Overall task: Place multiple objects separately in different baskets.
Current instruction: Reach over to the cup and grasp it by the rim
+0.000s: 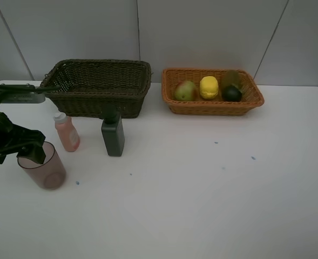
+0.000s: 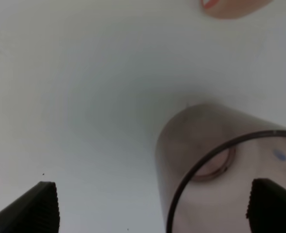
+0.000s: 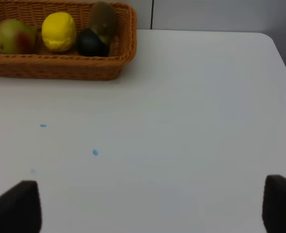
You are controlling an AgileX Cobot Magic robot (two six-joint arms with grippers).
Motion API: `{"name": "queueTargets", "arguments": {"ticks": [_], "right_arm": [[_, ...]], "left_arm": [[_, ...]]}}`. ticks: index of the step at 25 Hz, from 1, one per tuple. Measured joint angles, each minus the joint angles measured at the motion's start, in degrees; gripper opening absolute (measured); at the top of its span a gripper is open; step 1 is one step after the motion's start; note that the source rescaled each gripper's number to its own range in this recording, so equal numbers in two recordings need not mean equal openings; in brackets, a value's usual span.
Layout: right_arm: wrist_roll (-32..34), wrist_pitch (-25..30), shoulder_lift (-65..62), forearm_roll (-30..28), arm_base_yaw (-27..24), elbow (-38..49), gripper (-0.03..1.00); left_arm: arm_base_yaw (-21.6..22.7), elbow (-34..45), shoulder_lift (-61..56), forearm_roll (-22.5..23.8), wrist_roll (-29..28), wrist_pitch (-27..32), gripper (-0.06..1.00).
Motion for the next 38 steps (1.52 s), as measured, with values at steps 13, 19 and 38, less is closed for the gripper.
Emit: {"name": "queueTargets", "arguments": {"ticks": [13, 19, 38], "right_arm": [[0.0, 0.0, 0.0, 0.0, 0.0, 0.0, 0.99], [0.0, 0.0, 0.0, 0.0, 0.0, 0.0, 0.99], [0.0, 0.0, 0.0, 0.0, 0.0, 0.0, 0.99]], "left_arm": [[0.0, 0.0, 4.9, 0.0, 0.0, -2.1, 1.0], [0.0, 0.0, 5.9, 0.0, 0.0, -2.9, 0.99], [0.0, 0.0, 5.9, -1.3, 0.0, -4.0, 0.0]]}}
